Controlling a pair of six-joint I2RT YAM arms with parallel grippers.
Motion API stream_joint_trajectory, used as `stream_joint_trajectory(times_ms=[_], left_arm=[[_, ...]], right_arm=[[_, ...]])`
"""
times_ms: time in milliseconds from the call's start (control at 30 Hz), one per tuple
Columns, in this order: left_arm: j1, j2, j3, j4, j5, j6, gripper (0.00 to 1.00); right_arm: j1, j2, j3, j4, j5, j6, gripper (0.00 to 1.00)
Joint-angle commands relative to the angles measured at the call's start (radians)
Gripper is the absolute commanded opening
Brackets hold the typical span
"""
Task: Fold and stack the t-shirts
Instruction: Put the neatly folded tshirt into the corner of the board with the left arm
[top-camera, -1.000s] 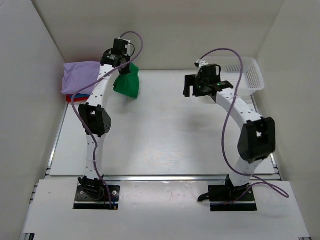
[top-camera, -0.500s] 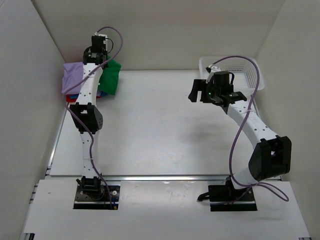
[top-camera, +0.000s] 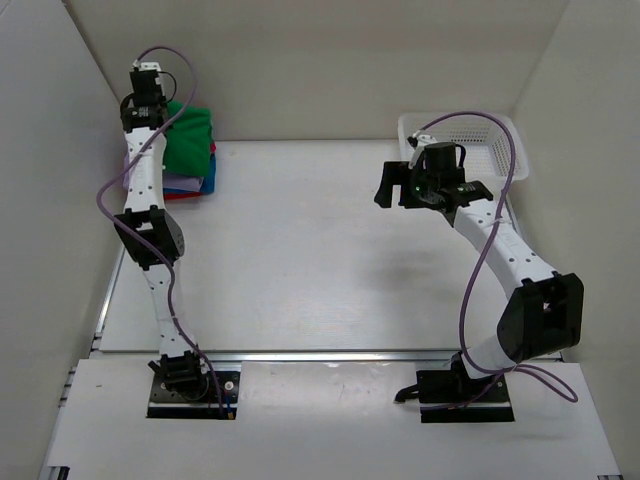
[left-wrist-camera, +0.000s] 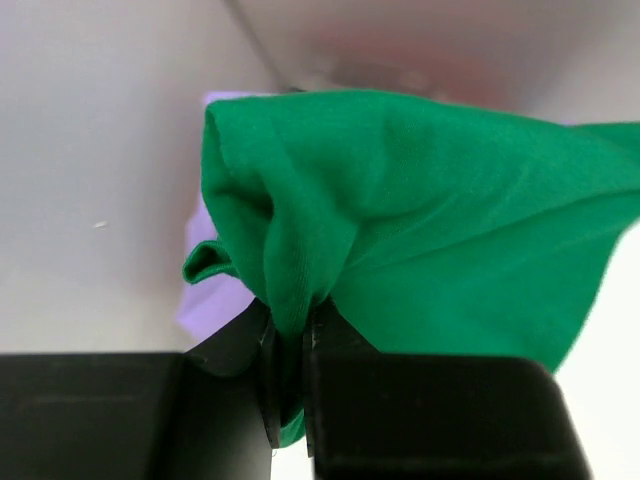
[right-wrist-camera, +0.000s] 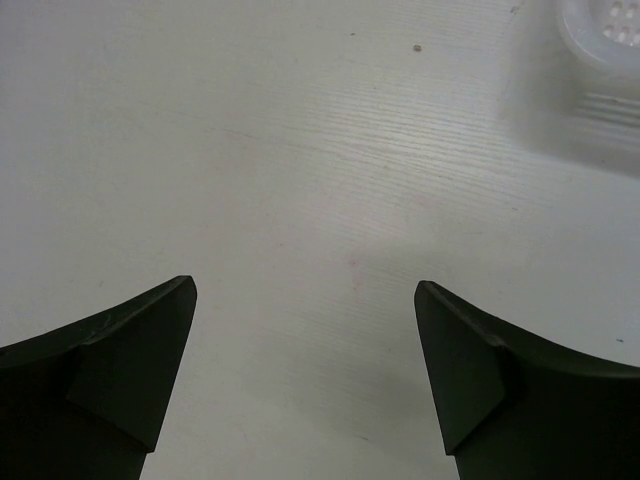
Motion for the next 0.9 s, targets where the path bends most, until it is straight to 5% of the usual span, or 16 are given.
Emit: stream_joint_trajectory(times_ms=[0, 233, 367, 867], left_arm=[[0.045, -0.028, 0.054, 0.057, 0.029, -0.015, 0.07], [0.073, 0.08, 0.09, 0.077, 0.036, -0.023, 0.15], [0.082, 0.132, 0.098, 0.092, 0.007, -0.037, 0.36], [0.18, 0.223, 0.142, 0.096, -0.016, -0.252, 0.88]], right_arm=[[0.0, -0.008, 0.062, -0.008, 0.002, -0.003, 0.89], [0.009, 0.013, 0.108, -0.041, 0.016, 0.003, 0.99], [-0.006, -0.002, 0.093, -0.029, -0.002, 0.02, 0.99], [0.042, -0.057, 0.082, -0.06, 0.073, 0.063, 1.0]])
